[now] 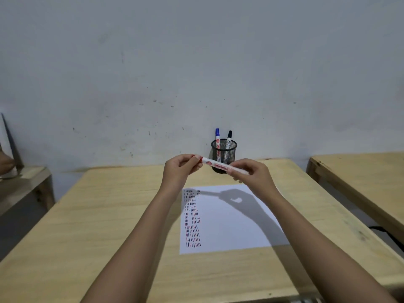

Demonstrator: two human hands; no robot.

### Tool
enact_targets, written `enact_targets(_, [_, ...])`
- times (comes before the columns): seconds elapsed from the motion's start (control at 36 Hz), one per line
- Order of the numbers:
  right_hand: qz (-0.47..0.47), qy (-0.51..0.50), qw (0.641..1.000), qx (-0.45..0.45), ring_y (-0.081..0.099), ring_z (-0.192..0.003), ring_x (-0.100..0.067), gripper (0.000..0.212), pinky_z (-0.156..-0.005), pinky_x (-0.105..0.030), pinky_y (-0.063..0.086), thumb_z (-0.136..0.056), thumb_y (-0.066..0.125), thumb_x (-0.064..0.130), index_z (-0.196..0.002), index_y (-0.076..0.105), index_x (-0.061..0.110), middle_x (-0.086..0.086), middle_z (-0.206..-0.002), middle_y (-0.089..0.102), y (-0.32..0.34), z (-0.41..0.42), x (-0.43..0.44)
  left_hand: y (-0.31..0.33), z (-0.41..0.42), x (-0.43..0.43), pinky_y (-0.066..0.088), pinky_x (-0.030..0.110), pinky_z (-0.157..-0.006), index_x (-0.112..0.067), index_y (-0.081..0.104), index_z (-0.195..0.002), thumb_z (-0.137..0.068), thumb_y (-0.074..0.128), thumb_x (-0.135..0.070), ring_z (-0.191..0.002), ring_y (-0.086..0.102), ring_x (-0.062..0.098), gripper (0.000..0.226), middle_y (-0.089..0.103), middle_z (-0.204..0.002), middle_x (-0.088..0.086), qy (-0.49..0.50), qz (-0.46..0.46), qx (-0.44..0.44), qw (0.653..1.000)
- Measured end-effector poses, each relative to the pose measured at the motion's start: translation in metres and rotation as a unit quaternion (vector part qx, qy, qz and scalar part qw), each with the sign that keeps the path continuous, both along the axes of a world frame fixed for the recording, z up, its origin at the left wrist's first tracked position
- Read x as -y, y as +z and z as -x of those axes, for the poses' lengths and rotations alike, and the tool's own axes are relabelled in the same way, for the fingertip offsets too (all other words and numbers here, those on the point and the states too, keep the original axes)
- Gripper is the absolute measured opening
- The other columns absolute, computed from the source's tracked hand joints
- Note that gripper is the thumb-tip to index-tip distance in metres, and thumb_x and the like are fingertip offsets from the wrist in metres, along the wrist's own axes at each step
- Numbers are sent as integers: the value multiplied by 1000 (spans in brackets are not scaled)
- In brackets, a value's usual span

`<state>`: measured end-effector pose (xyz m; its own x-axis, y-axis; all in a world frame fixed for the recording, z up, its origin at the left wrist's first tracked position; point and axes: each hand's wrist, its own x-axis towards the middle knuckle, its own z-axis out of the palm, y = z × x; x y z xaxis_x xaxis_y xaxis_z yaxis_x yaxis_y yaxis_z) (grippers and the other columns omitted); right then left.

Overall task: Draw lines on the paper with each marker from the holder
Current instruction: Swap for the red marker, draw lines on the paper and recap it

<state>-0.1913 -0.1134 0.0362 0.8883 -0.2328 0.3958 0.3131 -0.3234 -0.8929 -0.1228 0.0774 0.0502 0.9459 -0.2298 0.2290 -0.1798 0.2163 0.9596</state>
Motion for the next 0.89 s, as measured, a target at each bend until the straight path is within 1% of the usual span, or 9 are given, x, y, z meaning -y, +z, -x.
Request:
enact_targets(0.11, [-214, 0, 977, -6, 59, -55, -3, 9, -54, -12, 47, -77, 71, 5, -84, 67, 9, 10, -56, 65, -7, 2, -9, -9, 5, -4, 55, 13, -74, -4, 69, -86, -88, 59, -6, -64, 65, 6, 11, 70, -67, 1, -40, -10, -32, 999])
enact_targets(0.19, [-424, 36, 905, -19, 59, -54, -2, 6, -54, -8, 49, -83, 65, 4, -80, 63, 10, 6, -59, 63, -10, 0, -23, -13, 8, -3, 55, 12, -72, -2, 68, -87, -89, 58, -7, -63, 62, 7, 11, 68, -70, 3, -53, -45, -17, 997])
enact_targets(0.25, [-486, 64, 871, -30, 61, -53, -2, 9, -55, -9, 52, -87, 60, 4, -79, 63, 9, 5, -59, 64, -12, -4, -35, -14, 8, -2, 54, 12, -71, -1, 68, -90, -89, 58, -9, -63, 61, 8, 12, 67, -72, 5, -52, -82, 1, 995])
enact_targets(0.42, [-427, 82, 900, -39, 61, -52, -4, 12, -58, -9, 52, -89, 56, 0, -79, 62, 4, 5, -56, 65, -14, -20, -56, -17, 0, -14, 53, 10, -66, 3, 69, -94, -90, 58, -13, -55, 61, -1, 20, 66, -70, 3, -20, -147, -3, 989])
enact_targets(0.53, [-474, 83, 876, -16, 59, -51, -7, 13, -55, -11, 51, -87, 52, -7, -80, 62, -3, -2, -57, 62, -11, -28, -52, -20, -14, -37, 54, 12, -69, 8, 68, -94, -90, 59, -11, -55, 60, 3, 22, 65, -64, 1, 28, -124, -36, 991])
enact_targets(0.58, [-481, 81, 873, -12, 57, -50, -9, 14, -53, -13, 51, -87, 52, -6, -77, 62, -4, -3, -57, 60, -10, -32, -49, -24, -22, -49, 54, 17, -73, 4, 71, -88, -86, 64, -13, -60, 61, 7, 18, 66, -66, 3, 67, -175, -20, 982])
enact_targets(0.64, [-462, 77, 883, -18, 58, -50, -9, 15, -53, -13, 51, -88, 53, -3, -76, 61, -1, -2, -55, 60, -13, -38, -48, -27, -29, -57, 51, 18, -67, -1, 72, -81, -82, 68, -16, -60, 60, 11, 16, 65, -65, 4, 112, -257, 10, 960])
enact_targets(0.72, [-436, 76, 896, -35, 64, -54, -10, 15, -57, -14, 55, -90, 53, 0, -77, 57, 5, -3, -60, 64, -21, -45, -50, -31, -37, -57, 39, 13, -47, 1, 68, -78, -81, 65, -13, -60, 52, 17, 15, 60, -69, 8, 144, -377, 35, 914])
enact_targets(0.89, [-323, 30, 943, -72, 66, -71, -14, 15, -65, -13, 55, -80, 64, -5, -80, 57, 8, -10, -79, 65, -42, -53, -59, -49, -48, -47, 46, 30, -67, -2, 65, -84, -79, 61, -14, -85, 64, 31, 14, 65, -98, 14, 103, -531, 30, 840])
